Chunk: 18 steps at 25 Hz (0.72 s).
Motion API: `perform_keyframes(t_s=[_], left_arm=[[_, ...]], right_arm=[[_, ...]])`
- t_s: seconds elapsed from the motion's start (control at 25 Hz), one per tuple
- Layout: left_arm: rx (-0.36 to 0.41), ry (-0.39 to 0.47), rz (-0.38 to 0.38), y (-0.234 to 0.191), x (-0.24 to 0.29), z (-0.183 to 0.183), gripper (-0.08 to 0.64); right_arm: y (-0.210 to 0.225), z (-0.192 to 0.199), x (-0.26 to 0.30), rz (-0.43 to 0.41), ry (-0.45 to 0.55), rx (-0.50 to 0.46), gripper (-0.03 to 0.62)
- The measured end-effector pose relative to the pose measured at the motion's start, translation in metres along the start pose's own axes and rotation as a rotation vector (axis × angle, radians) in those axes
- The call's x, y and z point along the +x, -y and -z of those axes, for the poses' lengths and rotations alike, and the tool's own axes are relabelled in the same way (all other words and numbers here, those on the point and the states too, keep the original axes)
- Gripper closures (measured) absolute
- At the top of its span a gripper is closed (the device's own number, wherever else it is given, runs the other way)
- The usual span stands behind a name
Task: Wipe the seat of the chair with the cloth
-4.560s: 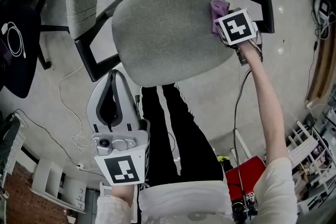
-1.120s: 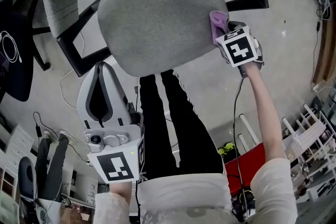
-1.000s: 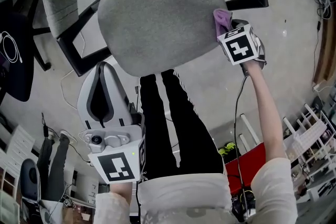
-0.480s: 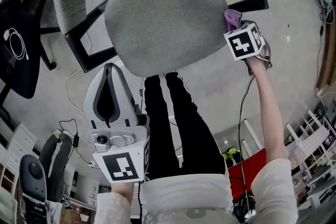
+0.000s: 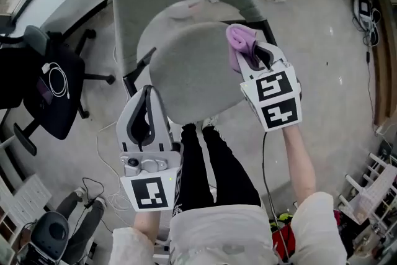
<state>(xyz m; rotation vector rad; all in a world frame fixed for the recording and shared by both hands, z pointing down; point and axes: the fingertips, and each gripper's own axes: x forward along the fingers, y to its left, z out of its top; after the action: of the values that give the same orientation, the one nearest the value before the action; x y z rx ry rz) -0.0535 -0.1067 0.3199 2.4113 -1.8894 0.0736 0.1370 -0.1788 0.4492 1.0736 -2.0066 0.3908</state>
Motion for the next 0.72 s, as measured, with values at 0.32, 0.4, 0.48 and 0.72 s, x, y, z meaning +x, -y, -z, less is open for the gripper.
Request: perform_keyframes(t_s=[0.32,0.4,0.48,0.72], left_arm=[[0.017,0.269,0.061,0.027,-0.022,-0.207,0.548],[0.02,0.331,0.081,0.033,-0.044,-0.252,0.548],[0.047,0.39,0.094,0.044,-0.063,-0.285,0.548],[0.064,0.465,0.058,0.049,-0.096,-0.328,0.548]], right_arm=[[-0.033,-0.194,-0.221,0.01,0.666,0.116,0.504],[-0.05,-0.212,-0.266,0.02,0.783,0.112,0.505],[-0.065,-0.219,-0.299,0.036,0.851,0.085,0.504],[-0.084,-0.216,-0.36,0.061,0.955,0.099,0.505]])
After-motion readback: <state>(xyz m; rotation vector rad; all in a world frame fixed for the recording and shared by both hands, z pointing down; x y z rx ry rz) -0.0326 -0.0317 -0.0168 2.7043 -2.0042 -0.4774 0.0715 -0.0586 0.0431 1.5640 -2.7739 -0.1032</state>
